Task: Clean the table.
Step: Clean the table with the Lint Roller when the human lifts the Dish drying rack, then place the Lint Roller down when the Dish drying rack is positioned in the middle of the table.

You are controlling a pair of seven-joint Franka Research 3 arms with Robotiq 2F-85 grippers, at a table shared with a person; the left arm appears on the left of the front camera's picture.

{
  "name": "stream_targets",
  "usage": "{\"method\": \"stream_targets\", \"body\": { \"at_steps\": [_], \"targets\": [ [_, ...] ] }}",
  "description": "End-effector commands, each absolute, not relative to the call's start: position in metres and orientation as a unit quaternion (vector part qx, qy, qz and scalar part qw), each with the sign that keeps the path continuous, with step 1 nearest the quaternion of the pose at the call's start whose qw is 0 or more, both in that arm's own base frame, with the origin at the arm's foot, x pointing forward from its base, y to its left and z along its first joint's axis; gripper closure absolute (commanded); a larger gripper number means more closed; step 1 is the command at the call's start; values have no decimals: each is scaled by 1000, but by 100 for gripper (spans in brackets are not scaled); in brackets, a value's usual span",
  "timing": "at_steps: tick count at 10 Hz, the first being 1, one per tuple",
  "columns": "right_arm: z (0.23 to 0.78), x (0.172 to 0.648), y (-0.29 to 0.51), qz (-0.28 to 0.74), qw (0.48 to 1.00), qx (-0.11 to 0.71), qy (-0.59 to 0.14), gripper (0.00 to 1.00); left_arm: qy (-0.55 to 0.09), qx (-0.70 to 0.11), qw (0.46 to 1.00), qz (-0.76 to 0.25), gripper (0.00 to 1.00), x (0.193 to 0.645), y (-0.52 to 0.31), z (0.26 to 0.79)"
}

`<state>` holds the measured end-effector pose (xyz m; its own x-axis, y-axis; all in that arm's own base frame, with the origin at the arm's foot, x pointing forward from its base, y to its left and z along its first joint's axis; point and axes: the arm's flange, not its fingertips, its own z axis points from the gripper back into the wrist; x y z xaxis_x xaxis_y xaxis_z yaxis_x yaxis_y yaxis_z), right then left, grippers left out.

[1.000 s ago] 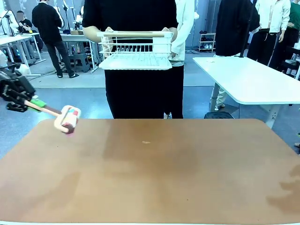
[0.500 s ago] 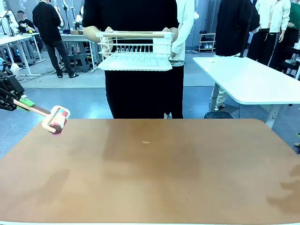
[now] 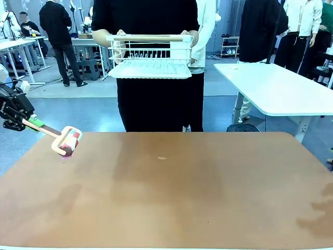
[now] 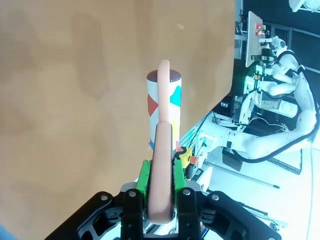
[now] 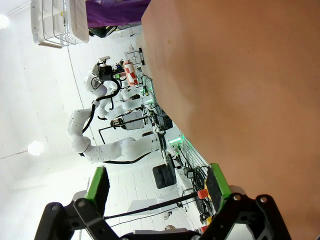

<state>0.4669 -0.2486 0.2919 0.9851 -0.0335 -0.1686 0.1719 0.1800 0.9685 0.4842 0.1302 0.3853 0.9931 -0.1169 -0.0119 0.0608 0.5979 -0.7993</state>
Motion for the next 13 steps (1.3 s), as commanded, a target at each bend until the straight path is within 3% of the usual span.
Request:
{"method": "stream_targets", "body": {
  "at_steps": [1, 13],
  "targets": [
    [294, 467, -247, -66, 768, 635, 54, 0, 32, -446, 893, -50, 78, 483, 130, 385],
    [294, 467, -247, -66, 768, 635, 54, 0, 32, -446, 893, -50, 78, 483, 130, 385]
  ]
}}
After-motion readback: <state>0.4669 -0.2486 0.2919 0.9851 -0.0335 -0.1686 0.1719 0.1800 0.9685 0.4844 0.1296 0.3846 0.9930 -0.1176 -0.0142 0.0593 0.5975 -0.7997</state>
